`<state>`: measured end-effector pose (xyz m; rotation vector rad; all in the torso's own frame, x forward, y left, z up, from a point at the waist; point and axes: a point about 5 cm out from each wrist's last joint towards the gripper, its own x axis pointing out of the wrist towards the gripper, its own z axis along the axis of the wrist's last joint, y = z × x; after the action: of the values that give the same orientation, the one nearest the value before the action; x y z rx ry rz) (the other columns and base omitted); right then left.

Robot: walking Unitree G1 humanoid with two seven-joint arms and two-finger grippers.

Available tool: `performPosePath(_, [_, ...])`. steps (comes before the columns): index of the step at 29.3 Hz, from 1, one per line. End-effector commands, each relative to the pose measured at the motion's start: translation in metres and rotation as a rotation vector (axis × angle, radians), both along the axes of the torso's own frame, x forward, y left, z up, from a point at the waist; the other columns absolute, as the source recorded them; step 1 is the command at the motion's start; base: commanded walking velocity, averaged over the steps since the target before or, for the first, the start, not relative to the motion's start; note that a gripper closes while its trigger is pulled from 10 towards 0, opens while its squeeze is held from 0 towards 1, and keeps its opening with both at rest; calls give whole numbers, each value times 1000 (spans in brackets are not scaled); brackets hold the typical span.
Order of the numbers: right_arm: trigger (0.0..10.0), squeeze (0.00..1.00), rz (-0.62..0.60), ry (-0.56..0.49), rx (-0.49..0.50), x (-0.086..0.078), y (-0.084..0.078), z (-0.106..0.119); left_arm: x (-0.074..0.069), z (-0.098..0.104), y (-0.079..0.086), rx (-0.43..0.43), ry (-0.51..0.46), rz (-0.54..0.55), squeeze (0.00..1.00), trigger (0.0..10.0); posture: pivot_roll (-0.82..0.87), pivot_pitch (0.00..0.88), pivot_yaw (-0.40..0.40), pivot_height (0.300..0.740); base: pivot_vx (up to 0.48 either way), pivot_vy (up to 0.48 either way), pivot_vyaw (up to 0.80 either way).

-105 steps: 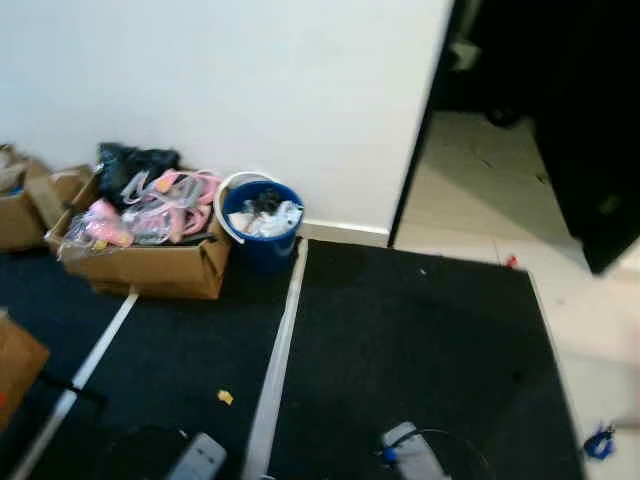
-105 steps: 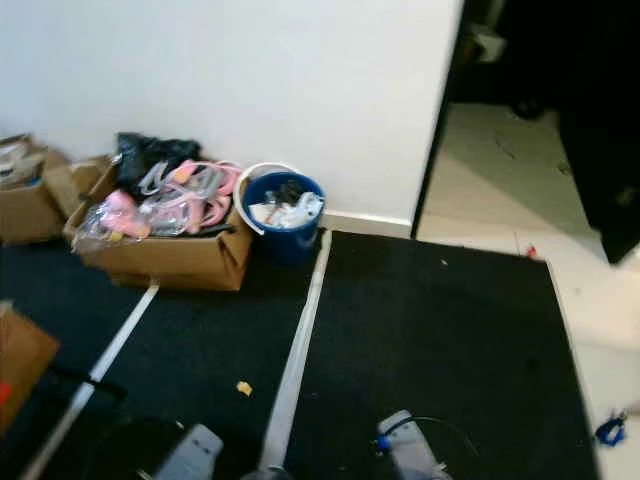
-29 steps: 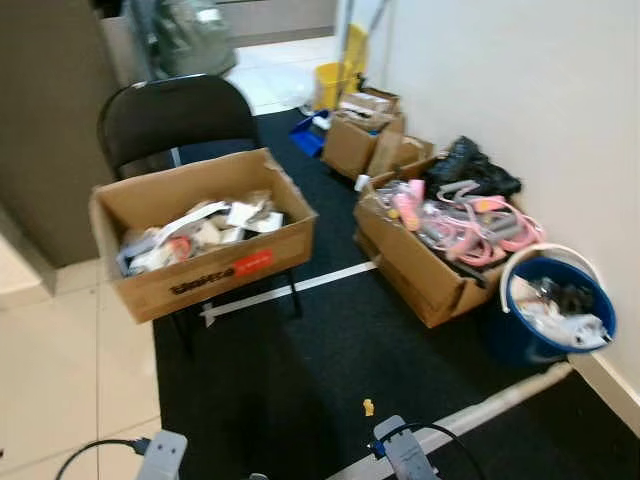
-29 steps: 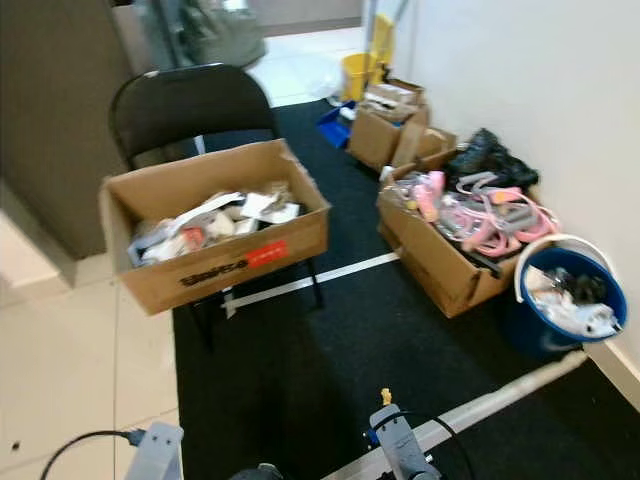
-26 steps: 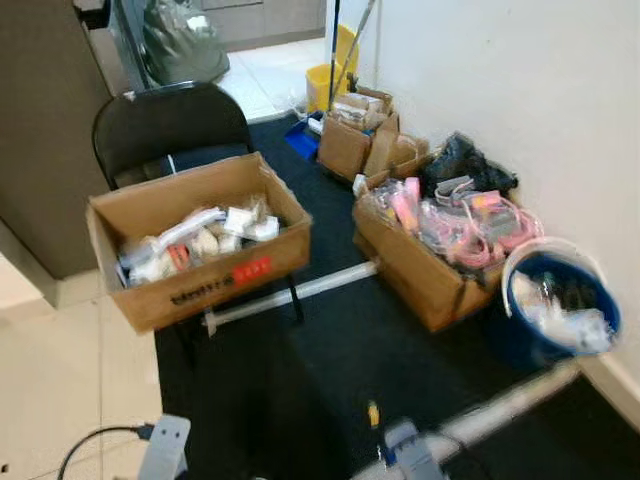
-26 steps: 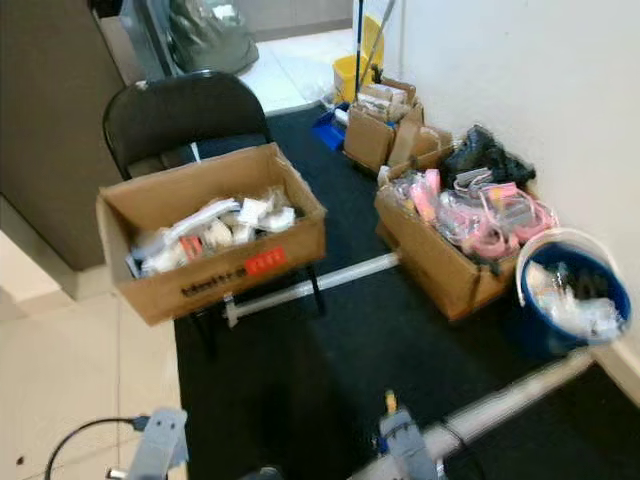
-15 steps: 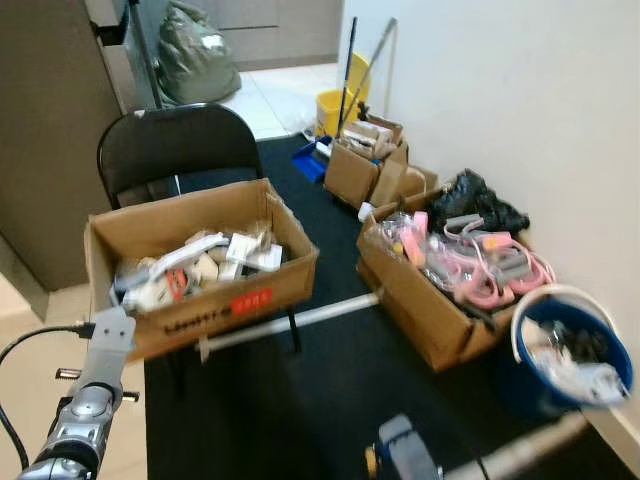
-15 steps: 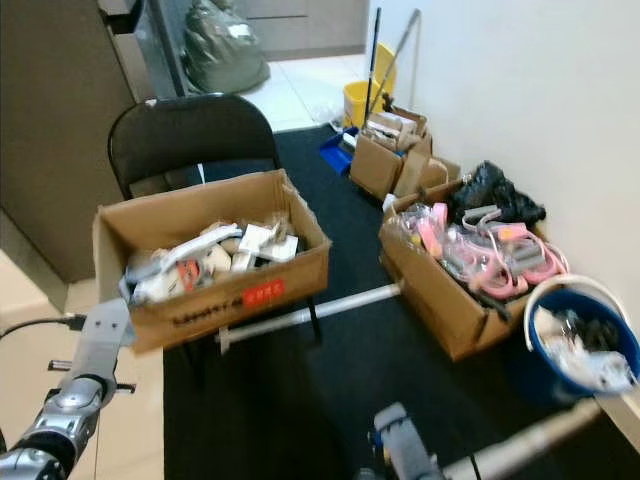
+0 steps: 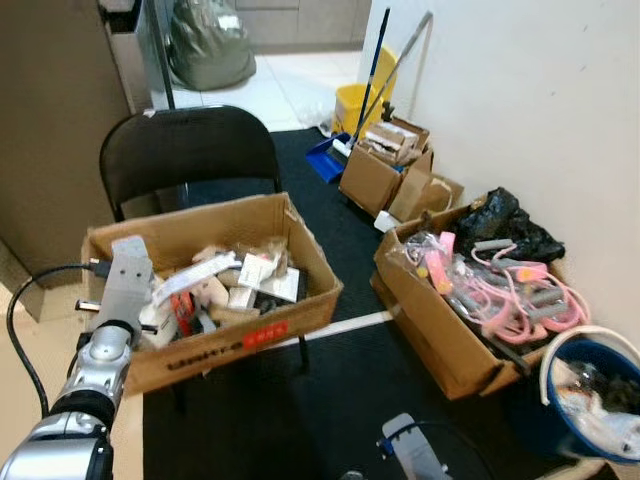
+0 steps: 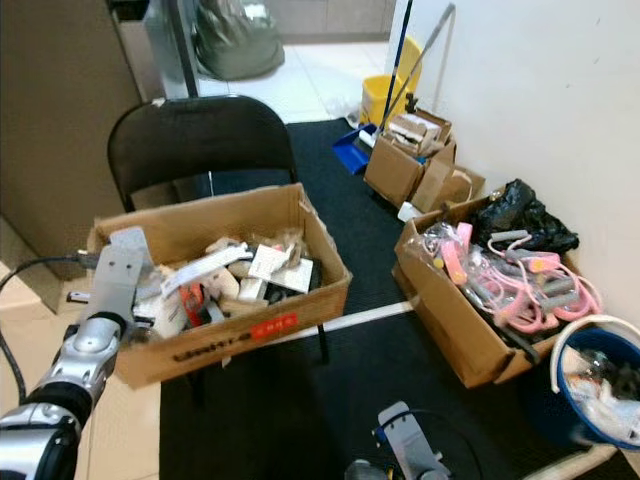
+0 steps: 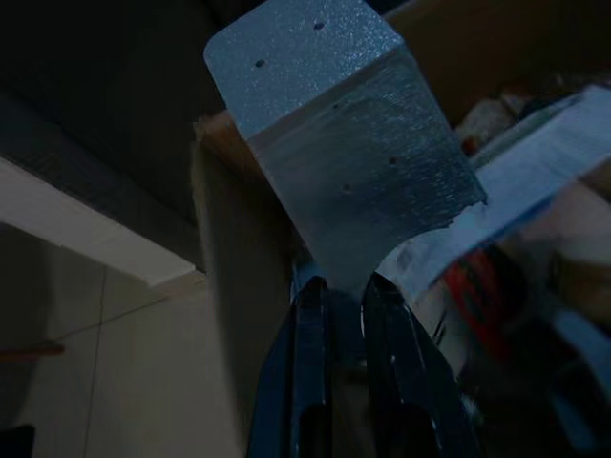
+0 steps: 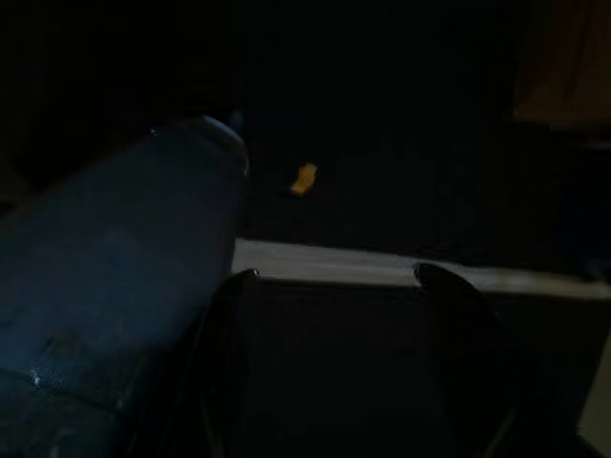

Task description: Picking trash to rubbish bin

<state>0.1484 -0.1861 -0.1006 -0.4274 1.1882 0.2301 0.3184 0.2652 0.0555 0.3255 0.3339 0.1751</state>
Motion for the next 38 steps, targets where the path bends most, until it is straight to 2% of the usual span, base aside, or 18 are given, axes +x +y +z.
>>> performPosePath(1, [10000, 0, -7, 58, 15, -15, 4, -6, 1, -1, -6, -55, -5, -25, 0, 10000, 90, 102, 7, 740, 349, 0, 0])
performPosePath(2, [10000, 0, -7, 58, 15, -16, 4, -6, 3, 0, -8, -70, -8, -39, 0, 10000, 90, 102, 7, 740, 345, 0, 0])
performPosePath(3, [10000, 0, -7, 58, 14, -16, 4, -6, 5, 1, -13, -126, -18, -57, 0, 10000, 90, 102, 7, 740, 262, 0, 0])
performPosePath(7, [10000, 0, -8, 59, 13, -16, 4, -6, 6, 0, -19, -195, -20, -77, 0, 10000, 90, 102, 7, 740, 66, 0, 0])
performPosePath(9, [10000, 0, -4, 60, 11, -15, 4, -6, 5, -8, -28, -250, 48, -142, 0, 10000, 90, 102, 7, 740, 0, 0, 0])
performPosePath(10, [10000, 0, -3, 60, 10, -15, 4, -6, 4, -10, -31, -265, 62, -158, 361, 10000, 90, 102, 7, 740, 0, 0, 0])
performPosePath(11, [10000, 0, -2, 60, 10, -15, 4, -6, 3, -13, -34, -279, 79, -177, 1000, 10000, 90, 102, 7, 740, 0, 0, 0])
performPosePath(22, [10000, 0, 0, 62, 7, -16, 3, -6, -2, -20, -41, -294, 132, -268, 1000, 10000, 90, 102, 7, 740, 0, 0, 0])
performPosePath(25, [10000, 0, 1, 63, 5, -15, 3, -6, 0, -15, -41, -233, 115, -318, 1000, 10000, 86, 108, 8, 740, 0, 0, 0])
performPosePath(26, [10000, 0, 1, 63, 5, -15, 3, -6, 2, -12, -42, -230, 102, -326, 914, 10000, 86, 108, 8, 740, 0, 0, 0])
performPosePath(27, [10000, 0, 1, 63, 5, -15, 3, -6, 3, -9, -42, -226, 86, -332, 0, 10000, 86, 108, 8, 740, 0, 0, 0])
performPosePath(32, [10000, 0, 2, 62, 5, -15, 3, -6, 11, 4, -52, -228, 15, -389, 0, 10000, 88, 106, 8, 740, 0, 0, 0])
performPosePath(38, [10000, 0, 2, 60, 5, -14, 3, -6, 9, 0, -55, -210, 33, -389, 0, 10000, 89, 104, 11, 740, -291, 0, 0])
